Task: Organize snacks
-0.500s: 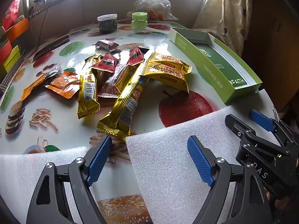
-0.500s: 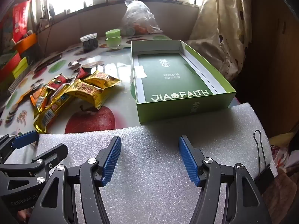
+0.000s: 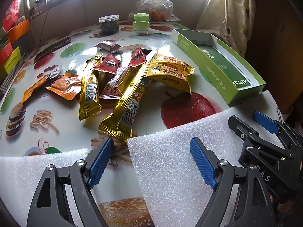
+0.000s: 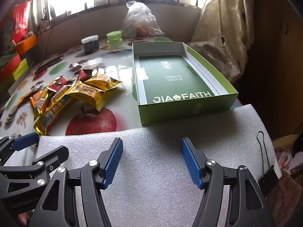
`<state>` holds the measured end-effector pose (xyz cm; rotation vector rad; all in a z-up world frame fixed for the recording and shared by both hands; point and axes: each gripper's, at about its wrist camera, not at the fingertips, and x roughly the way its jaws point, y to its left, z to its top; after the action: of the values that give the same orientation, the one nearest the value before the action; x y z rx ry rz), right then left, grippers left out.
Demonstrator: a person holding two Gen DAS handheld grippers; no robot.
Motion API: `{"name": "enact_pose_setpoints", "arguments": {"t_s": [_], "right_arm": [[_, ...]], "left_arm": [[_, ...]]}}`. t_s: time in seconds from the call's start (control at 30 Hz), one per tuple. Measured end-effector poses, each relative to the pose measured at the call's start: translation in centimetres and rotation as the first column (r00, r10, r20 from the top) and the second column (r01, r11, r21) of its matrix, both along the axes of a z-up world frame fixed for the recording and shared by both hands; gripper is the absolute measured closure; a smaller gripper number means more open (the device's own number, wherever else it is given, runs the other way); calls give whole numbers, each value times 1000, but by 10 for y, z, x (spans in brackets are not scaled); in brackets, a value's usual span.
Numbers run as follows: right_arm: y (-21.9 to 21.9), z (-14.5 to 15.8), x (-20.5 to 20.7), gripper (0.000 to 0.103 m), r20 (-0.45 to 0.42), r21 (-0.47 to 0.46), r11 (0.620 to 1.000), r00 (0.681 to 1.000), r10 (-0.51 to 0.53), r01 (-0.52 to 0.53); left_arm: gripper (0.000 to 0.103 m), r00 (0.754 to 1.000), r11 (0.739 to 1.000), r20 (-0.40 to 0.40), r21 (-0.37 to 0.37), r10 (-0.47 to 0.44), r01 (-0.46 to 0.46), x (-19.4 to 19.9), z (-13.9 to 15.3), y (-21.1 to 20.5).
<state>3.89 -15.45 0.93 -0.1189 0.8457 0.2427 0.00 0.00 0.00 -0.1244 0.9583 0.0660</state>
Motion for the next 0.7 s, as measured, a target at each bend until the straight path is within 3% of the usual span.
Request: {"name": "enact_pose_setpoints", "arguments": {"t_s": [0.7], "right_arm": [[0, 0, -1, 39, 7, 0, 1000, 1000, -1, 1]], "left_arm": [[20, 1000, 1000, 4, 2, 0, 0, 0, 0, 0]]}}
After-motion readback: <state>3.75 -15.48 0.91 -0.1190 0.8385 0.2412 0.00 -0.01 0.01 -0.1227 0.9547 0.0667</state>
